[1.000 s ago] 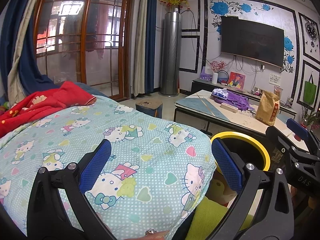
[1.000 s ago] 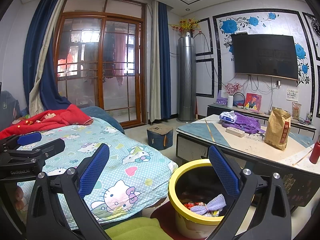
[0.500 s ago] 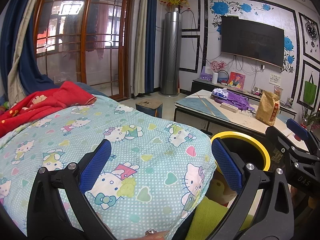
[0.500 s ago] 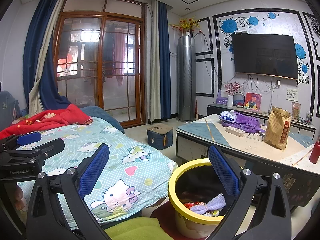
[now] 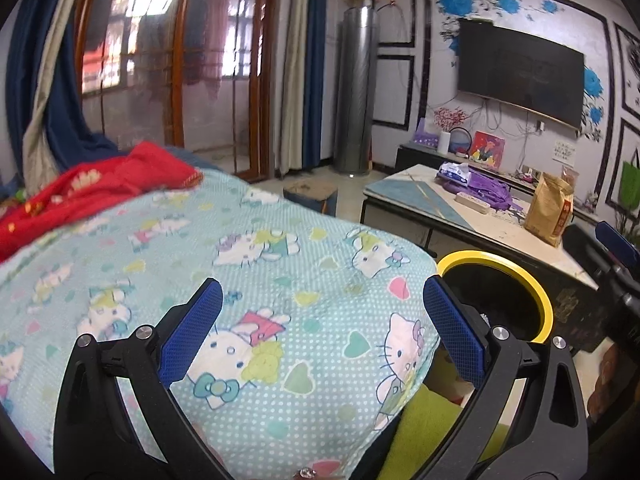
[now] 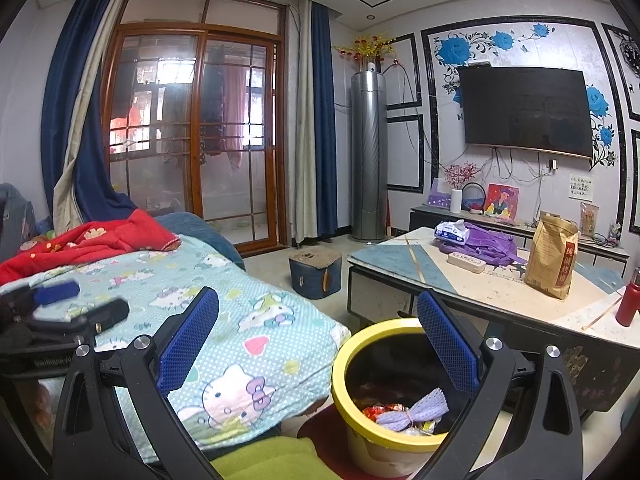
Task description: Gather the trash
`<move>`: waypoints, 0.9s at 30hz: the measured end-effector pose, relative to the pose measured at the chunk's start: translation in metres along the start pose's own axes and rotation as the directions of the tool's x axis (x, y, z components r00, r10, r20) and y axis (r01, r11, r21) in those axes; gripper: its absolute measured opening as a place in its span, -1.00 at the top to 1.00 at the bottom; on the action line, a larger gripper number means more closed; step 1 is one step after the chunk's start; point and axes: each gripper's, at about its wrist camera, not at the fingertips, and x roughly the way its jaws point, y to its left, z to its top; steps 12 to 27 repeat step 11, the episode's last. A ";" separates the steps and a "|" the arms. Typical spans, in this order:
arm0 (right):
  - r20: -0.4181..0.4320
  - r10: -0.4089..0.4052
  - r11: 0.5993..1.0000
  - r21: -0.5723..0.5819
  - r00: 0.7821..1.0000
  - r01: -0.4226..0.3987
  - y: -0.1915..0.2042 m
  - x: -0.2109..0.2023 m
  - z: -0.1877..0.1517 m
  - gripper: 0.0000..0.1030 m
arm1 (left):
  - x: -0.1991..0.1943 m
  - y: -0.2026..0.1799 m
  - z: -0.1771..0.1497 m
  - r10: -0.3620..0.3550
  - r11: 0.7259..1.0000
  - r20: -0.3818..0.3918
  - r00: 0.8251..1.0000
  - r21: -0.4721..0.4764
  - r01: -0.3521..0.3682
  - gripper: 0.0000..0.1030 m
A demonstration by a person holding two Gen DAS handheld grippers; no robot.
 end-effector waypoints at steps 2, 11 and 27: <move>-0.042 0.043 0.999 0.006 0.998 -0.043 0.007 0.009 0.006 -0.88 | 0.001 0.013 0.002 0.023 0.999 -0.018 1.000 -0.042 -0.024 -0.79; -0.447 0.521 0.790 -0.070 0.727 -0.609 0.234 0.086 0.009 -0.88 | -0.036 0.250 -0.017 0.508 0.767 -0.255 0.823 -0.299 -0.567 -0.79; -0.447 0.521 0.790 -0.070 0.727 -0.609 0.234 0.086 0.009 -0.88 | -0.036 0.250 -0.017 0.508 0.767 -0.255 0.823 -0.299 -0.567 -0.79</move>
